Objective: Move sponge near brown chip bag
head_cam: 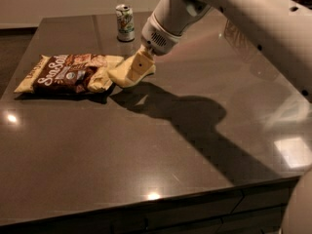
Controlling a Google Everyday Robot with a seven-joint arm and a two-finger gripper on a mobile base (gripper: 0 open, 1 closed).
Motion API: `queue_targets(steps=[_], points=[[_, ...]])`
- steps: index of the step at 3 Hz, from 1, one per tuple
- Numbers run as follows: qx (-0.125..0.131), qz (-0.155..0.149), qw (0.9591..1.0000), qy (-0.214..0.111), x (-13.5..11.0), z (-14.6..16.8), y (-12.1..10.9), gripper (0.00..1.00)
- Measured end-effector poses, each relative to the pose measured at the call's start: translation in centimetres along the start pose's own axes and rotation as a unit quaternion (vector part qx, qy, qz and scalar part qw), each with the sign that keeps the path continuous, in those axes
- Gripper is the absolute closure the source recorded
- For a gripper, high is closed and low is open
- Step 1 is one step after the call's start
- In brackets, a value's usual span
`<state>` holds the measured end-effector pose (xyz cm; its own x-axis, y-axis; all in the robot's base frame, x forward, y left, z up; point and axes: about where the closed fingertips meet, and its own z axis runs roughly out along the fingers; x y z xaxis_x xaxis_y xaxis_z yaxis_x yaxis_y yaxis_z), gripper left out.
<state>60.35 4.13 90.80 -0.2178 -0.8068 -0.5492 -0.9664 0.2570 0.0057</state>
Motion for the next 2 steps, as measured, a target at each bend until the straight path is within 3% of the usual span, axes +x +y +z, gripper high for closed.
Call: queue_targets(steps=[2], points=[[-0.001, 0.0, 1.0, 0.0, -0.03, 0.12, 0.05, 0.0]])
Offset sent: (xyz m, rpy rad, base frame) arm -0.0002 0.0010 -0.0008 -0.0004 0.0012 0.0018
